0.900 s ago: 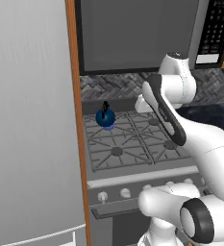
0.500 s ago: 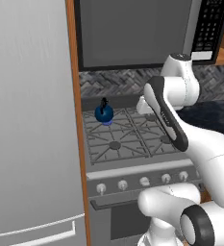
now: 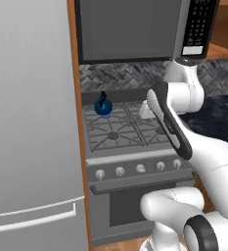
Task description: The kettle is done boiling. Turn off the stove, then wait for 300 timesteps before moving the kettle to the dining table.
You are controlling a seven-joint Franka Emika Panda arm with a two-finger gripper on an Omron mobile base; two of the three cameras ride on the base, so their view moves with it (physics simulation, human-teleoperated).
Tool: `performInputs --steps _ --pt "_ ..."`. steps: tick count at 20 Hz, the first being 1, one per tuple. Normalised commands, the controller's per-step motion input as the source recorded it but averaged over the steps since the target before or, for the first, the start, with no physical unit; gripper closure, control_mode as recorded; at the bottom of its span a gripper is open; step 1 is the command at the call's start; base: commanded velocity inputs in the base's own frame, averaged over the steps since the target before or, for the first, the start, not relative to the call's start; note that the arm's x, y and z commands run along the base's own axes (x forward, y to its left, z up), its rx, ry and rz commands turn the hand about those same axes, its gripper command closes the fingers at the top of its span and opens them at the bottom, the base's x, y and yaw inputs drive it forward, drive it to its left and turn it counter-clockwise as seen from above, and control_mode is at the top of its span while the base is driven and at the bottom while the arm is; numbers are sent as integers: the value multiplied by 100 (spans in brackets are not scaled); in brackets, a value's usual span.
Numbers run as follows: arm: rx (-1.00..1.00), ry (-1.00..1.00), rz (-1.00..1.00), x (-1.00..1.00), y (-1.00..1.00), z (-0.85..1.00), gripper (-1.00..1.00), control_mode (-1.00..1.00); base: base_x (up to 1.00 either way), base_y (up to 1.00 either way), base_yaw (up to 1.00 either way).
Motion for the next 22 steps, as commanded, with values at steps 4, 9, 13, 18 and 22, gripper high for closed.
performInputs --steps 4,9,13,18,22 --pt "0 0 0 0 0 0 -100 100 -29 37 0" --pt "0 0 0 0 0 0 -100 100 -12 54 0" --pt "0 0 0 0 0 0 -100 100 -5 41 -2" --pt "0 0 0 0 0 0 -100 100 -12 27 -9" --pt "0 0 0 0 0 0 -100 100 -22 -2 -20"
